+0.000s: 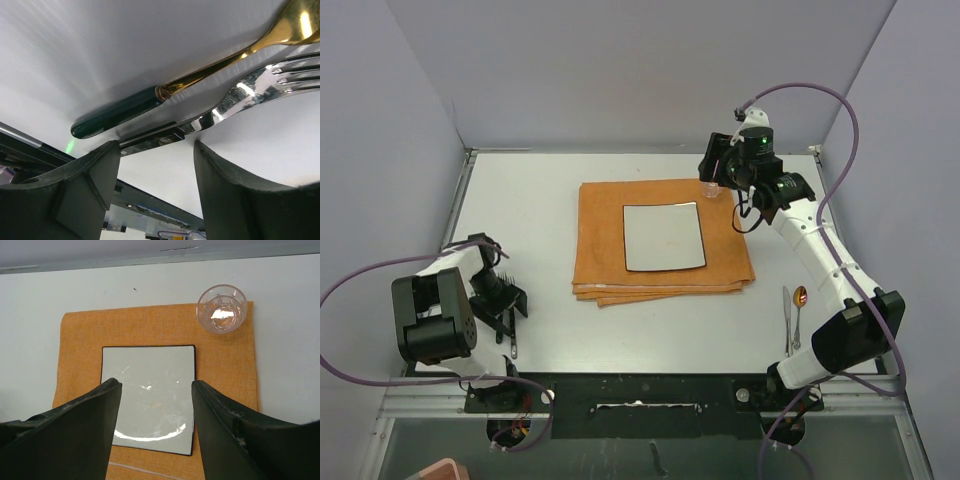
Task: Set the dinner table for one person
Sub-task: Pick up the fork at the center of the board.
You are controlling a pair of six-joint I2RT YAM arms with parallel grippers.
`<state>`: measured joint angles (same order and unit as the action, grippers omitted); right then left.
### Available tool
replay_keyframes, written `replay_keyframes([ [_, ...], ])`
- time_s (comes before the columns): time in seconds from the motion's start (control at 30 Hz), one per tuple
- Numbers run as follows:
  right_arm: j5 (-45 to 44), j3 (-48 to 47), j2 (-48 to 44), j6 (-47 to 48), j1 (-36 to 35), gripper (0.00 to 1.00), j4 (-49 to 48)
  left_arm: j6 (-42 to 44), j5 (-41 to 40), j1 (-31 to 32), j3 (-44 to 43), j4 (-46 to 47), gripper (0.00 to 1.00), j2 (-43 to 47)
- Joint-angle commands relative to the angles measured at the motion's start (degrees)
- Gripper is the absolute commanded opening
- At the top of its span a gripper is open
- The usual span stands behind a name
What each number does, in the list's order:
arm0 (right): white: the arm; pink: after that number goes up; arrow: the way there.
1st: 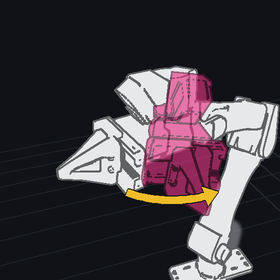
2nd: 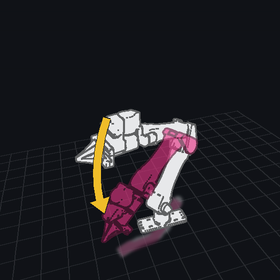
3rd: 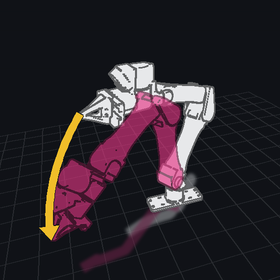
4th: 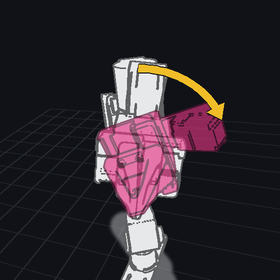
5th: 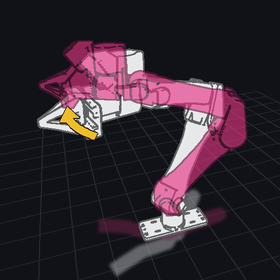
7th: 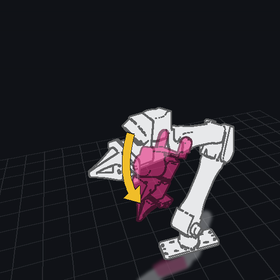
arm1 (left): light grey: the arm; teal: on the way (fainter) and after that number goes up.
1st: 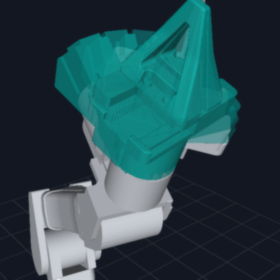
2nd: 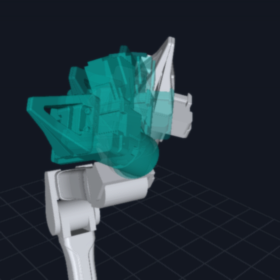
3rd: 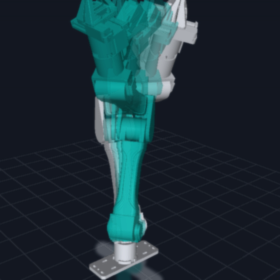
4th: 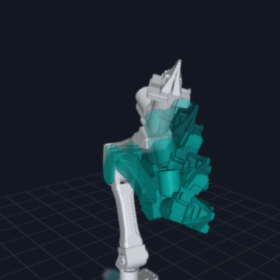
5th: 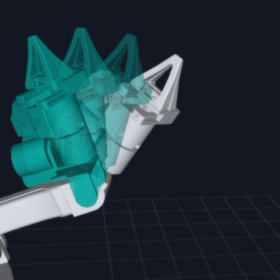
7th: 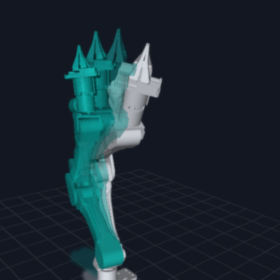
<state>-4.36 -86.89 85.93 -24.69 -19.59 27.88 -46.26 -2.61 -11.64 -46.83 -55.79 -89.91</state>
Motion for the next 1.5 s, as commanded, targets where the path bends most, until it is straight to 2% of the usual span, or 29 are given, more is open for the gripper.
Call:
replay_keyframes([
  [0.0, -1.69, -2.49, -2.32, -0.02, -0.17, 0.59, -2.45, -0.64, -1.74, -0.10, 1.65, 5.61, 0.53, -3.46],
  [0.07, -1.79, -2.49, -2.42, -0.01, -0.15, 0.59, -2.50, -0.29, -0.85, -0.05, 2.81, 6.40, 0.43, -3.67],
  [0.27, -1.82, -2.41, -2.19, -0.26, -0.09, 0.59, -2.81, 1.41, 2.37, -0.05, 3.09, 9.57, 0.03, -3.94],
  [0.3, -1.73, -2.40, -2.11, -0.32, -0.09, 0.58, -2.90, 1.97, 3.83, 0.14, 3.07, 10.51, 0.00, -4.22],
  [0.43, -1.53, -2.32, -1.79, -0.46, -0.07, 0.58, -3.16, 3.19, 6.25, 2.76, 0.91, 12.96, 0.00, -5.69],
  [0.87, -0.93, -0.88, -1.60, -0.21, -0.22, 0.58, -3.43, 7.25, 4.87, 11.53, -7.41, 15.73, 0.00, -8.34],
  [1.47, -1.43, 2.34, -3.16, -0.01, -0.53, 0.57, -2.99, 17.14, -5.29, 22.71, -25.85, 8.11, 0.00, 1.93],
])
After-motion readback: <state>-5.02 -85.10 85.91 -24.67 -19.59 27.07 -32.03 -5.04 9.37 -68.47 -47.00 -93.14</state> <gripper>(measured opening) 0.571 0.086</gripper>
